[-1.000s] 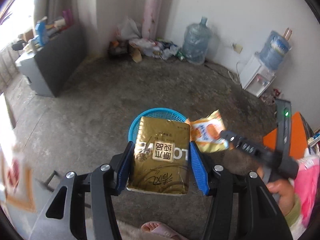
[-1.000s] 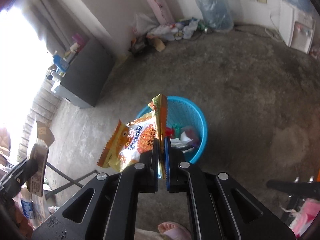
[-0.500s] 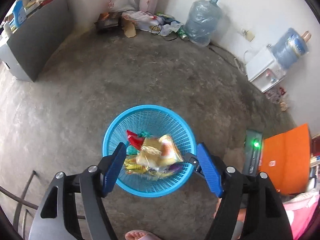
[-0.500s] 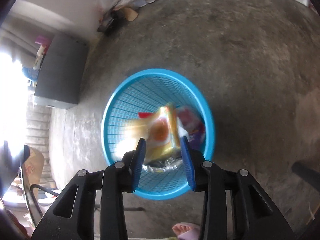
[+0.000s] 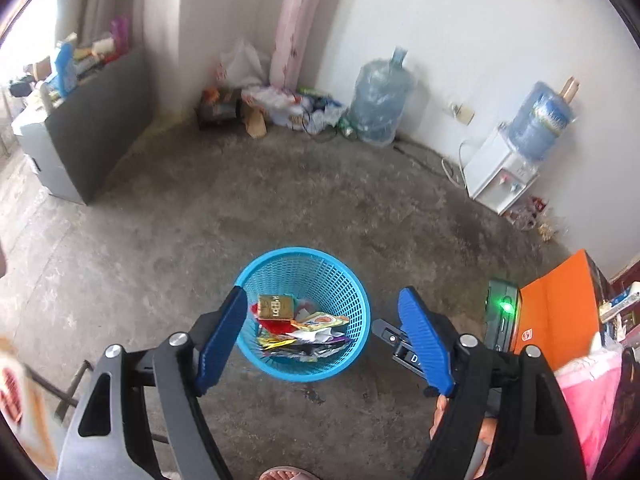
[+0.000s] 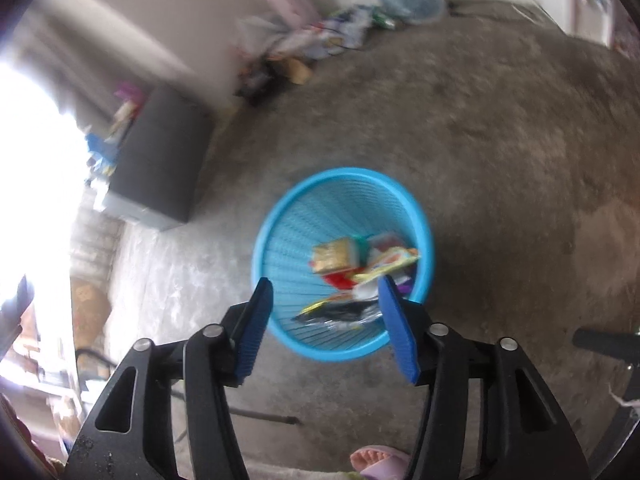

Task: Collect trash
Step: 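Open both tools to drop the box and bag into the wastebasket, then move both open tools back toward the Pepsi bottle on the table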

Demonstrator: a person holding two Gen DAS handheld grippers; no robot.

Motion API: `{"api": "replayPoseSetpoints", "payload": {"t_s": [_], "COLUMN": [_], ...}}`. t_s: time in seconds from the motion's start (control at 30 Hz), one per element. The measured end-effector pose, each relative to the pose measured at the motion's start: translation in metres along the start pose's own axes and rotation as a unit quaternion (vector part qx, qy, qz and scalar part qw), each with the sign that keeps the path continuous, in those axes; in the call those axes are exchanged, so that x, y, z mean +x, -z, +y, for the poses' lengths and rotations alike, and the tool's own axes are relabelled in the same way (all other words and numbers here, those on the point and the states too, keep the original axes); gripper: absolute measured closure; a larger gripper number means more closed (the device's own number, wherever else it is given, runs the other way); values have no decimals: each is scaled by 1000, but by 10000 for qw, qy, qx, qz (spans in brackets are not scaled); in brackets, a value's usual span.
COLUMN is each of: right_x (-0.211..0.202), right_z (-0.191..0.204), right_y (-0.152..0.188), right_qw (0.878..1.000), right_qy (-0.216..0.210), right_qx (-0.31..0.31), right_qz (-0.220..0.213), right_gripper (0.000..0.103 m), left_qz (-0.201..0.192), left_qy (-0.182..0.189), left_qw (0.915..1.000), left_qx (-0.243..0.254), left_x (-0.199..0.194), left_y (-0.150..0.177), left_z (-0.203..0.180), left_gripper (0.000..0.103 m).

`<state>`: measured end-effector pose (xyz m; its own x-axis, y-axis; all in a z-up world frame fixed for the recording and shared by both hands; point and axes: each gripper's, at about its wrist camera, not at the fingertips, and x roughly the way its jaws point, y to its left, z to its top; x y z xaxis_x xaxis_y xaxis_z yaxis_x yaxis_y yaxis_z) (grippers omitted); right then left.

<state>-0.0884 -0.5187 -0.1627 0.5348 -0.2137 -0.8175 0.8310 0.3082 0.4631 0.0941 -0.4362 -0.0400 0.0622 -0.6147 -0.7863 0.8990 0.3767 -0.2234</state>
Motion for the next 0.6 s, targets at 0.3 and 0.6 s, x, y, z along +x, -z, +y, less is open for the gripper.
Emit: {"api": "replayPoseSetpoints", "payload": {"t_s": [0.3, 0.6], "right_x": [-32, -61], "right_z": [93, 173], "right_y": [49, 92], "right_qw": [9868, 9578], "right_qy": [-883, -1727], "right_qx": [-1295, -2180], "right_qz": [419, 730], "right_gripper": [48, 48], "left_qz": [-405, -1261], "left_qy": [-872, -1665], "left_qw": [9941, 9686], "left_qx": [-495, -1346], "left_x": [-118, -248], "left_y": [79, 163], "left_z": [54, 99], "left_gripper": [25, 25]}}
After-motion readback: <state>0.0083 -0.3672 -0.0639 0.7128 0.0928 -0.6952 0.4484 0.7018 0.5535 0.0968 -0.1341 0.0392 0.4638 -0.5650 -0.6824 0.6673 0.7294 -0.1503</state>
